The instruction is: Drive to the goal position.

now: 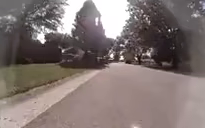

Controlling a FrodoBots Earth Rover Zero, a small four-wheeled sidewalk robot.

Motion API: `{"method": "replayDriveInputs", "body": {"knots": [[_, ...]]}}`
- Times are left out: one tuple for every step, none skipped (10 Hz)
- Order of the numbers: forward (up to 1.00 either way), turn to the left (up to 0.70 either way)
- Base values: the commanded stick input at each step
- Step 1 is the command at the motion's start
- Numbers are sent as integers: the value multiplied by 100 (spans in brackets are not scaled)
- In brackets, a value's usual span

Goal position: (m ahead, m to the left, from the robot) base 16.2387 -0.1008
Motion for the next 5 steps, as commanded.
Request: {"method": "replayDriveInputs", "body": {"knots": [[100, 0], [100, 0], [100, 0], [100, 0], [100, 0]]}}
